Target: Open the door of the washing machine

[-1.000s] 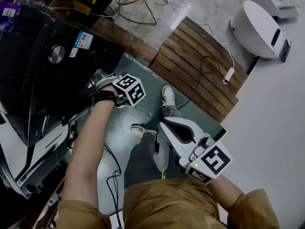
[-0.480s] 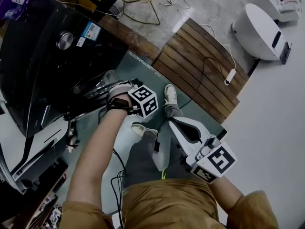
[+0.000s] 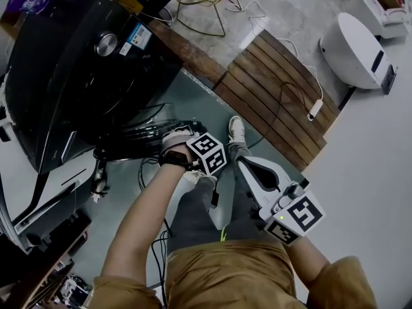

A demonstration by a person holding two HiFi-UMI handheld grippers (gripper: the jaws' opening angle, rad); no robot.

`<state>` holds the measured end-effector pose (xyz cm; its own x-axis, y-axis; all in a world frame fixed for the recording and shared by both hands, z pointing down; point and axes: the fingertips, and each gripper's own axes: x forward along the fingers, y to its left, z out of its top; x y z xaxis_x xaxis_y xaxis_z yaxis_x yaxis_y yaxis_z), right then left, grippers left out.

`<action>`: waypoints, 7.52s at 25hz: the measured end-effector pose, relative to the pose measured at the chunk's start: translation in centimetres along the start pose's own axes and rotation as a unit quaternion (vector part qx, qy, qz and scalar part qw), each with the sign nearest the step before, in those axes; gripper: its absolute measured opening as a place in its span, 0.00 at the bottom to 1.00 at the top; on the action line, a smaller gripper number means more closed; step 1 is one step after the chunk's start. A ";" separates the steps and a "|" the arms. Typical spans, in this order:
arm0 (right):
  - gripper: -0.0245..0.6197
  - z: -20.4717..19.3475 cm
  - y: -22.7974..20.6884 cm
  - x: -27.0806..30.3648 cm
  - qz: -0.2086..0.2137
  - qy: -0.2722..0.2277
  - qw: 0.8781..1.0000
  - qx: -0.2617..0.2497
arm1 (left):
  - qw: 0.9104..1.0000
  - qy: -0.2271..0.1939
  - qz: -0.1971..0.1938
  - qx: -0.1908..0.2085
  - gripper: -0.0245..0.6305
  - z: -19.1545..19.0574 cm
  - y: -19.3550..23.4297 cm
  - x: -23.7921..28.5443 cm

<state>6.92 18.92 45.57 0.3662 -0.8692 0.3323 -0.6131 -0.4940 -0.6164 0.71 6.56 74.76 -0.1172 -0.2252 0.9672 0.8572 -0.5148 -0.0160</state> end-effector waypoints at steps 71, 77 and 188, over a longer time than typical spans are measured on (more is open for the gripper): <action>0.05 -21.3 32.2 13.8 0.377 0.344 0.827 -0.236 | 0.351 -0.096 0.127 -0.923 0.52 -55.9 -28.8 4.8; 0.05 -22.3 33.7 13.7 0.374 0.341 0.829 -0.238 | 0.363 -0.080 0.127 -0.920 0.50 -58.9 -28.1 5.5; 0.05 24.5 27.4 7.7 0.187 -0.100 0.931 -0.298 | 0.401 -0.390 0.540 -0.629 0.13 -51.0 -7.2 -52.2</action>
<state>10.12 -0.80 13.72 0.1360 -0.9907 -0.0018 -0.9814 -0.1345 -0.1373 -24.93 -20.12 11.47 0.5947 -0.8039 0.0023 -0.7916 -0.5861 -0.1729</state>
